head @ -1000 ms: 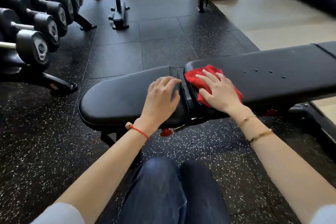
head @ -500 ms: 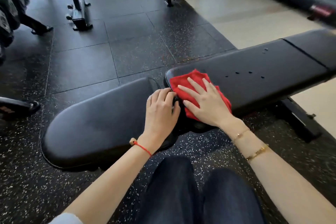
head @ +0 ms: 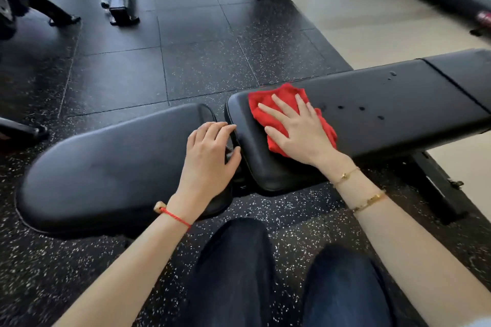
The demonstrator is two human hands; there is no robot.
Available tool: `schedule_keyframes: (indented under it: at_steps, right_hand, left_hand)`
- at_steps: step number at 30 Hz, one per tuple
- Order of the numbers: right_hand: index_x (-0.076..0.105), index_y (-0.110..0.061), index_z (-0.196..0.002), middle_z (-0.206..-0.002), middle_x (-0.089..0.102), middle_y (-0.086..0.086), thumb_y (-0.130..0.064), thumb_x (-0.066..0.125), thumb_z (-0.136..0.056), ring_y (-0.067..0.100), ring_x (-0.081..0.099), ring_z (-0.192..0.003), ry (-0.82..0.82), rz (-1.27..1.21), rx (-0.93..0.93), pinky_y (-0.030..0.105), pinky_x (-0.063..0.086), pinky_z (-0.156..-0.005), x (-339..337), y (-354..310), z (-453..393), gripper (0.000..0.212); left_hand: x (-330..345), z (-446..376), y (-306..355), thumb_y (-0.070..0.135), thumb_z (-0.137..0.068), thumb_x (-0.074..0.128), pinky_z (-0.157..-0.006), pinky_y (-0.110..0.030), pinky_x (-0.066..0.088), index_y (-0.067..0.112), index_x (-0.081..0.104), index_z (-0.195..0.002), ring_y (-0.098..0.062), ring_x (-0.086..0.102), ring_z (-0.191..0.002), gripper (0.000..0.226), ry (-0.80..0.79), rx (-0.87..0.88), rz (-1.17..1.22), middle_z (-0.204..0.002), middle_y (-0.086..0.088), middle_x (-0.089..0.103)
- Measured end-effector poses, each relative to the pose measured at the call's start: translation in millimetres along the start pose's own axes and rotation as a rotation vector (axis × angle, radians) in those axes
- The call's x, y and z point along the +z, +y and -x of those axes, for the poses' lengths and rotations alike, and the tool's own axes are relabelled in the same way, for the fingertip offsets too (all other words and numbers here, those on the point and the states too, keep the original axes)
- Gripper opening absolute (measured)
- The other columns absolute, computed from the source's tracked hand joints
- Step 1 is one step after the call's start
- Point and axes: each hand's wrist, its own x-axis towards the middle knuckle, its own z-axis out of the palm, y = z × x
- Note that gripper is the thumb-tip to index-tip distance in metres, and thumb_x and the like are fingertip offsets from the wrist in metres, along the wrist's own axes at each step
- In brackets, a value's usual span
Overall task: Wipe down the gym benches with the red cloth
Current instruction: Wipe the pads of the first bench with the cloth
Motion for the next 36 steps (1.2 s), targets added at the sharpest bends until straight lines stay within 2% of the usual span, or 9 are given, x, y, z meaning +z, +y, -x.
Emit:
schedule_keyframes:
  at_steps: [2,4,8,12,17,20,24,29,36]
  right_hand:
    - [0.030,-0.048,-0.147,-0.161,0.021,-0.013,-0.046,0.046,-0.096,0.035,0.008,-0.150,0.003,-0.044,-0.119,0.050,0.005,-0.122,0.7,8.4,17.2,0.054]
    - [0.031,-0.047,-0.147,-0.161,0.023,-0.014,-0.043,0.046,-0.097,0.033,0.011,-0.150,-0.002,-0.068,-0.144,0.050,0.008,-0.122,-2.8,27.5,24.2,0.053]
    - [0.029,-0.046,-0.148,-0.162,0.020,-0.011,-0.044,0.042,-0.098,0.035,0.010,-0.149,-0.034,-0.046,-0.036,0.049,0.005,-0.122,-9.8,62.3,-5.5,0.052]
    - [0.024,-0.047,-0.150,-0.164,0.011,-0.010,-0.049,0.036,-0.099,0.038,0.001,-0.150,-0.114,-0.040,-0.014,0.050,-0.003,-0.122,-8.7,49.2,-39.3,0.052]
    - [0.024,-0.050,-0.148,-0.163,0.015,-0.012,-0.051,0.038,-0.097,0.037,0.001,-0.150,-0.085,-0.032,-0.276,0.050,-0.002,-0.122,-4.5,36.2,-2.5,0.053]
    - [0.027,-0.050,-0.148,-0.162,0.019,-0.013,-0.048,0.041,-0.097,0.035,0.007,-0.150,-0.058,-0.060,-0.337,0.048,0.001,-0.122,-6.1,58.2,14.6,0.053]
    - [0.028,-0.049,-0.148,-0.162,0.018,-0.013,-0.047,0.040,-0.098,0.035,0.009,-0.149,-0.057,-0.051,-0.261,0.049,0.002,-0.122,-10.3,75.6,0.0,0.052]
    - [0.023,-0.048,-0.150,-0.164,0.011,-0.011,-0.049,0.035,-0.098,0.037,0.001,-0.150,-0.122,-0.058,-0.189,0.052,-0.003,-0.121,-10.7,51.8,-32.2,0.053]
    - [0.029,-0.051,-0.147,-0.161,0.019,-0.014,-0.048,0.044,-0.095,0.035,0.006,-0.150,-0.060,-0.088,-0.415,0.048,0.000,-0.122,-3.8,46.6,7.7,0.054]
  left_hand:
    - [0.4,0.0,-1.4,0.028,-0.090,0.064,-0.113,-0.040,0.032,0.018,0.059,-0.131,-0.025,0.046,-0.131,0.043,-0.003,-0.014,0.004,-0.133,0.002,0.060]
    - [1.4,0.5,-1.6,0.026,-0.089,0.066,-0.112,-0.043,0.036,0.017,0.060,-0.129,-0.026,0.047,-0.131,0.042,0.006,-0.027,0.012,-0.131,0.001,0.061]
    - [3.7,2.4,3.2,0.022,-0.087,0.070,-0.108,-0.044,0.043,0.013,0.063,-0.125,-0.027,0.048,-0.126,0.040,0.045,-0.040,-0.030,-0.125,-0.002,0.063]
    - [2.2,4.9,14.3,0.024,-0.085,0.072,-0.101,-0.046,0.047,0.013,0.066,-0.120,-0.027,0.051,-0.124,0.037,0.074,-0.130,-0.123,-0.123,-0.003,0.064]
    - [-0.9,11.9,25.9,0.030,-0.085,0.070,-0.094,-0.044,0.049,0.014,0.067,-0.114,-0.027,0.054,-0.118,0.033,0.153,-0.279,-0.238,-0.119,-0.004,0.065]
    - [-1.2,11.8,29.8,0.031,-0.086,0.069,-0.094,-0.043,0.048,0.014,0.068,-0.111,-0.027,0.057,-0.114,0.030,0.174,-0.328,-0.262,-0.115,-0.004,0.067]
    - [-2.0,12.7,30.7,0.032,-0.088,0.069,-0.094,-0.043,0.048,0.014,0.070,-0.108,-0.027,0.057,-0.110,0.027,0.200,-0.338,-0.238,-0.112,-0.002,0.068]
    - [-1.9,15.6,32.7,0.031,-0.088,0.068,-0.096,-0.042,0.047,0.013,0.069,-0.108,-0.027,0.057,-0.110,0.026,0.211,-0.346,-0.220,-0.111,-0.003,0.068]
    - [8.6,14.9,42.1,0.030,-0.092,0.062,-0.096,-0.044,0.045,0.015,0.069,-0.111,-0.026,0.058,-0.114,0.025,0.197,-0.302,-0.232,-0.114,-0.001,0.068]
